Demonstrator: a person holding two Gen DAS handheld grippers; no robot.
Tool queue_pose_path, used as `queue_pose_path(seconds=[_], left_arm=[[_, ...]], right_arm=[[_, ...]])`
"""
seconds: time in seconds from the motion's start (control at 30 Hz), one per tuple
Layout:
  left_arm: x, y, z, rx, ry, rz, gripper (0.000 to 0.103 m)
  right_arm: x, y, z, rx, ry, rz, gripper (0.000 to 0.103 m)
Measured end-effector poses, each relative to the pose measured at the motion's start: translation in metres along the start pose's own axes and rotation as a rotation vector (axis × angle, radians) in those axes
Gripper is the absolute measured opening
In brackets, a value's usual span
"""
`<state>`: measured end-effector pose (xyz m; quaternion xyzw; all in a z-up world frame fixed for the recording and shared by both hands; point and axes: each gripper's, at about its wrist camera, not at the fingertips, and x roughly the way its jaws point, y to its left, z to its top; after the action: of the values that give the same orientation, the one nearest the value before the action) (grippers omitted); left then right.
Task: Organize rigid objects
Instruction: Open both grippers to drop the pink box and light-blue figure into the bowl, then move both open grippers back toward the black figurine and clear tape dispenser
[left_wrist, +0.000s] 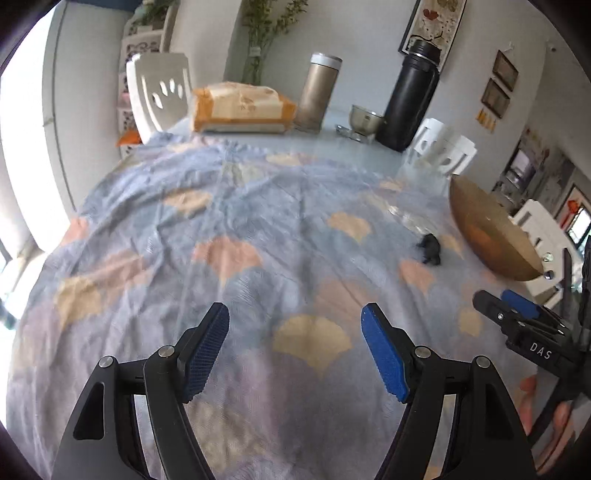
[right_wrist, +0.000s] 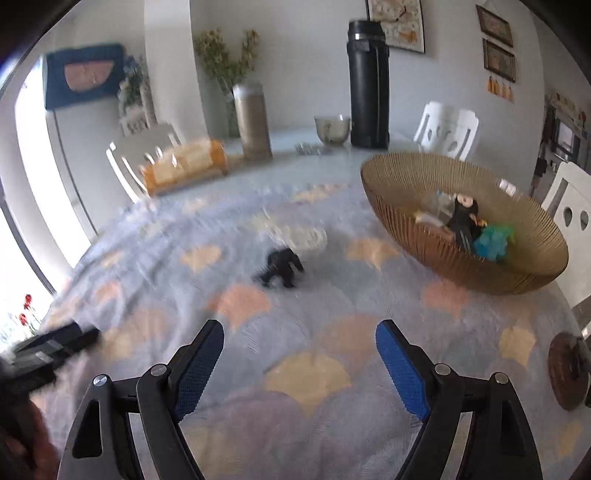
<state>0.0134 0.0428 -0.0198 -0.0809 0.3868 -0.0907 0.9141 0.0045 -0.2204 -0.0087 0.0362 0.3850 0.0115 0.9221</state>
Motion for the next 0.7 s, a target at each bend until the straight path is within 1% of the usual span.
queue_pose_path(seconds=[0.13,0.17,0.27,0.33,0.4,0.53,0.63,0.7], left_arm=[[0.006,-0.003,-0.001,0.004,0.028,0.067,0.073],[0.008,-0.002,-0.002,-0.002,0.046,0.071,0.073],[0.01,0.005,-0.005,-0.027,0.084,0.044,0.073],[0.011,0.008,-0.005,-0.037,0.089,0.025,0.073],[0.01,0.007,-0.005,-0.039,0.09,0.012,0.076],[0.01,0.001,-0.006,-0.014,0.096,0.02,0.077],[0.011,-0.001,-0.006,-0.001,0.103,0.02,0.077],[0.011,0.0,-0.006,-0.004,0.102,0.018,0.077]], right_arm=[[0.009,-0.017,0.001,0.084,0.038,0.039,0.083],[0.011,-0.02,0.0,0.1,0.049,0.034,0.083],[0.013,-0.021,-0.001,0.121,0.065,0.04,0.083],[0.011,-0.019,-0.001,0.11,0.06,0.028,0.084],[0.01,-0.013,-0.001,0.082,0.06,0.016,0.084],[0.01,0.004,-0.003,-0.012,0.058,-0.016,0.084],[0.011,0.013,-0.004,-0.058,0.058,-0.029,0.084],[0.011,0.013,-0.004,-0.066,0.059,-0.031,0.084]])
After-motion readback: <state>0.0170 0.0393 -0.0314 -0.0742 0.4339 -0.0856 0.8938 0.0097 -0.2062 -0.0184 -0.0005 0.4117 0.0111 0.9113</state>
